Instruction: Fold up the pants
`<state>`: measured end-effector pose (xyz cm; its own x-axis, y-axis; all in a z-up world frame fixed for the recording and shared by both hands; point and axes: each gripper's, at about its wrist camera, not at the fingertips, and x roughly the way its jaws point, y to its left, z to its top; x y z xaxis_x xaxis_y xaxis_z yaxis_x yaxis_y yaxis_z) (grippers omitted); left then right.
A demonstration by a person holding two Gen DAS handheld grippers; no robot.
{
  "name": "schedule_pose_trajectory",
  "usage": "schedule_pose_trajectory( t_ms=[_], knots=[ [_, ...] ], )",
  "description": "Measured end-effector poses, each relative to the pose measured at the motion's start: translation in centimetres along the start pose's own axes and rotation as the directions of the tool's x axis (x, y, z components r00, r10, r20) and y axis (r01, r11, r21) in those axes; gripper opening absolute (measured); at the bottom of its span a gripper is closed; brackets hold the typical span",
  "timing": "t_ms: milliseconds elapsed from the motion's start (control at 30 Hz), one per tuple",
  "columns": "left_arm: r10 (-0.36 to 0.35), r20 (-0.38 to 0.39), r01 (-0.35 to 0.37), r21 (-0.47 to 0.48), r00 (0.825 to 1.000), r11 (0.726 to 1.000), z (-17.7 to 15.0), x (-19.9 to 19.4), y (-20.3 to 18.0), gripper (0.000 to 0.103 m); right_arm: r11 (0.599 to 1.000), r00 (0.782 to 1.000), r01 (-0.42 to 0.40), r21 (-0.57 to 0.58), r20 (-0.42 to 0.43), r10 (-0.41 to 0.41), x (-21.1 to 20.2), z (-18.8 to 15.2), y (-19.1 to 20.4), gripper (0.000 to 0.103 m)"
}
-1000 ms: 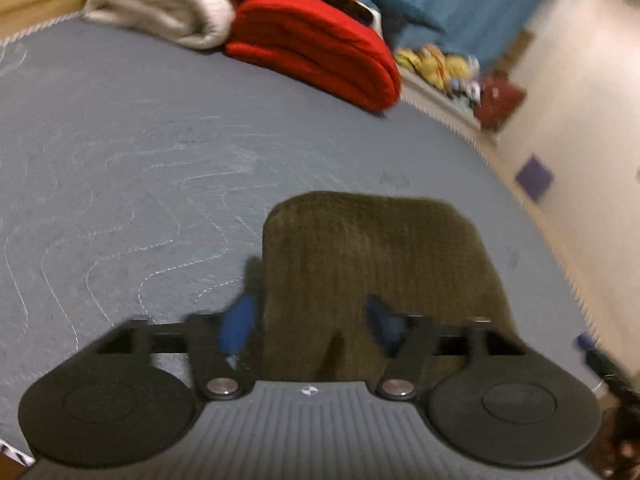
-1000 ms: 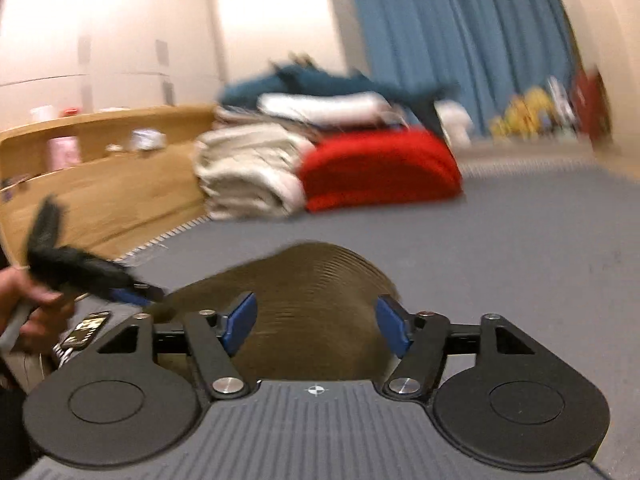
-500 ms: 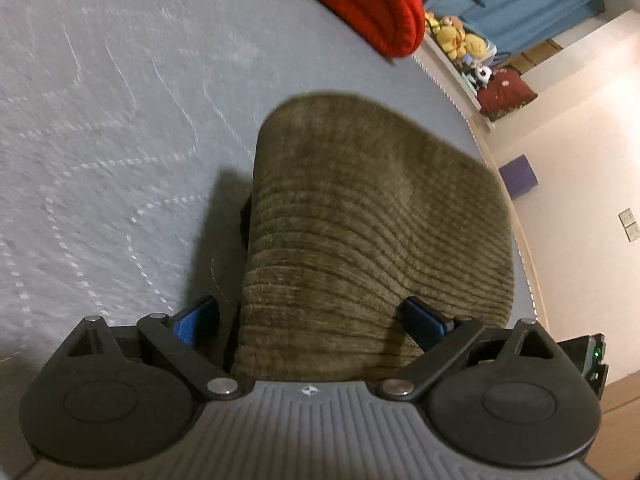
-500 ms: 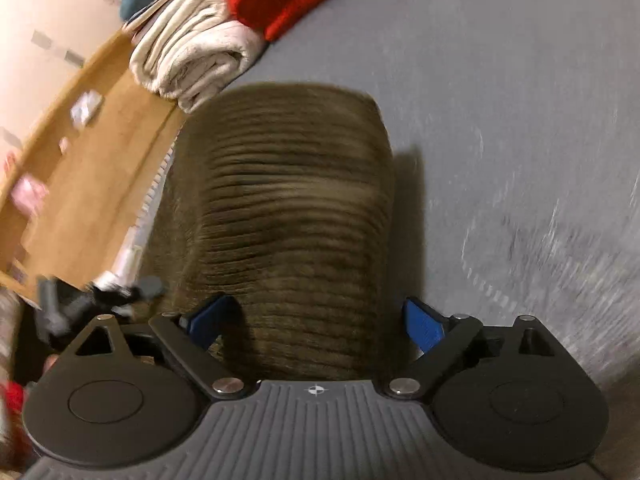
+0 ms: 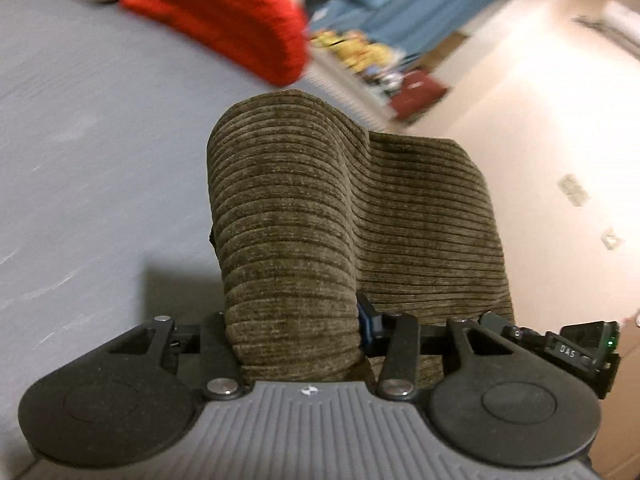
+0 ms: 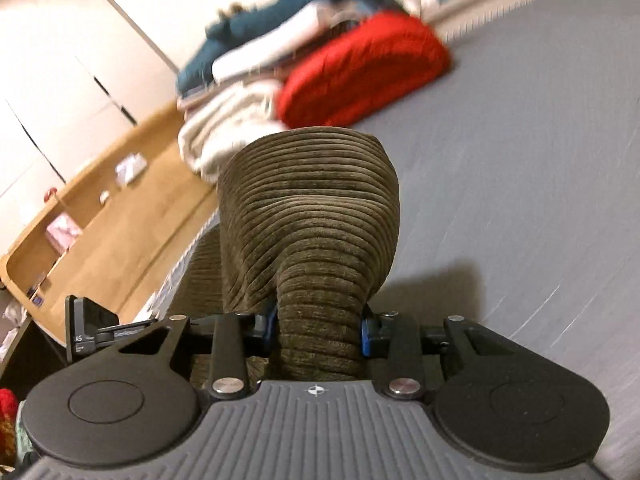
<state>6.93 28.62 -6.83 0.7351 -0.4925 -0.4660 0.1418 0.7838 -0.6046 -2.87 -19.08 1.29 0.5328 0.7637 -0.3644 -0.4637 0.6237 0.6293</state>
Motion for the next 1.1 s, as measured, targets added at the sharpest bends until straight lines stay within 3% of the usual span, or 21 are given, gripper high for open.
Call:
schedule_pose_trajectory(
  t_ms=[133, 200, 233, 267, 300, 333, 367, 400, 433, 500, 533, 600, 667, 700, 767, 800, 833, 867, 967, 1033, 1100],
  knots=[
    [-0.084, 0.051, 0.082, 0.033, 0.995, 0.996, 1.5, 3.9, -4.0, 0.049, 0.999, 0.997, 0.022, -0.046, 0.069, -0.019, -3.2, 4.2, -1.9, 0.039],
    [-0.087, 0.047, 0.085, 0.049, 0.995, 0.995, 1.9, 6.1, -5.3, 0.05, 0.998, 0.995, 0.05, -0.028, 0.086, -0.047, -2.7, 6.3, -3.0, 0.039],
    [-0.07, 0.036, 0.068, 0.043, 0.997, 0.997, 2.1, 7.3, -5.4, 0.058, 0.997, 0.994, 0.07, -0.018, 0.089, -0.068, -3.1, 7.0, -3.8, 0.041],
    [0.012, 0.024, -0.013, 0.04, 1.0, 0.999, 2.3, 8.6, -5.2, 0.074, 0.994, 0.991, 0.106, -0.013, 0.086, -0.104, -2.9, 7.6, -4.7, 0.046],
    [0.158, 0.025, -0.159, 0.054, 0.987, 0.986, 2.4, 9.6, -5.2, 0.082, 0.986, 0.983, 0.167, -0.022, 0.08, -0.165, -2.2, 7.8, -5.6, 0.051],
    [0.323, 0.037, -0.325, 0.057, 0.946, 0.944, 2.4, 10.2, -4.8, 0.083, 0.957, 0.956, 0.29, -0.034, 0.063, -0.287, -1.4, 7.9, -6.8, 0.067],
    [0.458, 0.044, -0.459, 0.048, 0.888, 0.887, 2.4, 10.6, -4.3, 0.078, 0.892, 0.893, 0.45, -0.039, 0.036, -0.448, -0.5, 7.8, -7.9, 0.066],
    [0.509, 0.055, -0.511, 0.039, 0.859, 0.859, 2.3, 10.5, -4.0, 0.073, 0.811, 0.812, 0.584, -0.041, 0.038, -0.583, -0.3, 7.4, -8.8, 0.06],
    [0.508, 0.079, -0.511, 0.022, 0.858, 0.86, 2.4, 10.0, -4.0, 0.063, 0.77, 0.771, 0.636, -0.05, 0.069, -0.633, -0.5, 6.8, -9.3, 0.052],
    [0.415, 0.13, -0.421, 0.025, 0.9, 0.907, 2.4, 8.9, -4.9, 0.061, 0.807, 0.81, 0.586, -0.076, 0.083, -0.58, -1.1, 6.0, -9.1, 0.052],
    [0.353, 0.151, -0.365, 0.064, 0.924, 0.929, 2.3, 8.5, -5.8, 0.062, 0.846, 0.85, 0.526, -0.089, 0.089, -0.519, -1.6, 5.5, -8.6, 0.052],
    [0.247, 0.163, -0.274, 0.179, 0.955, 0.945, 1.8, 8.5, -7.7, 0.062, 0.896, 0.911, 0.411, -0.167, 0.09, -0.402, -1.9, 4.9, -7.0, 0.052],
    [0.171, 0.083, -0.188, 0.278, 0.982, 0.942, 0.6, 9.9, -9.2, 0.062, 0.887, 0.928, 0.367, -0.279, 0.05, -0.369, -1.4, 4.2, -5.9, 0.051],
    [0.168, 0.028, -0.169, 0.318, 0.985, 0.933, 0.0, 10.6, -9.5, 0.062, 0.876, 0.924, 0.35, -0.332, -0.033, -0.382, -0.5, 3.5, -6.0, 0.05],
    [0.257, -0.099, -0.195, 0.414, 0.961, 0.889, -2.0, 12.9, -9.8, 0.062, 0.869, 0.896, 0.333, -0.367, -0.163, -0.412, 0.4, 1.9, -7.5, 0.049],
    [0.324, -0.107, -0.235, 0.486, 0.94, 0.842, -3.0, 13.8, -10.0, 0.062, 0.87, 0.899, 0.331, -0.366, -0.159, -0.409, 0.1, 1.7, -7.8, 0.049],
    [0.35, -0.095, -0.247, 0.543, 0.932, 0.803, -3.7, 14.1, -10.4, 0.063, 0.88, 0.905, 0.315, -0.356, -0.166, -0.392, -0.2, 1.9, -7.8, 0.049],
    [0.355, -0.088, -0.247, 0.564, 0.931, 0.788, -3.6, 14.4, -11.1, 0.063, 0.887, 0.908, 0.302, -0.351, -0.178, -0.379, -0.3, 2.2, -7.7, 0.049],
    [0.388, -0.068, -0.298, 0.525, 0.919, 0.797, -3.2, 13.4, -11.6, 0.063, 0.882, 0.902, 0.303, -0.361, -0.19, -0.388, -0.7, 3.4, -7.6, 0.049],
    [0.397, -0.02, -0.333, 0.507, 0.917, 0.795, -3.0, 12.3, -12.6, 0.063, 0.878, 0.91, 0.329, -0.348, -0.133, -0.393, -1.3, 4.8, -7.0, 0.055],
    [0.432, 0.024, -0.389, 0.479, 0.902, 0.786, -1.6, 12.9, -14.2, 0.063, 0.89, 0.921, 0.355, -0.286, -0.055, -0.386, -1.3, 7.1, -6.5, 0.062]
  ],
)
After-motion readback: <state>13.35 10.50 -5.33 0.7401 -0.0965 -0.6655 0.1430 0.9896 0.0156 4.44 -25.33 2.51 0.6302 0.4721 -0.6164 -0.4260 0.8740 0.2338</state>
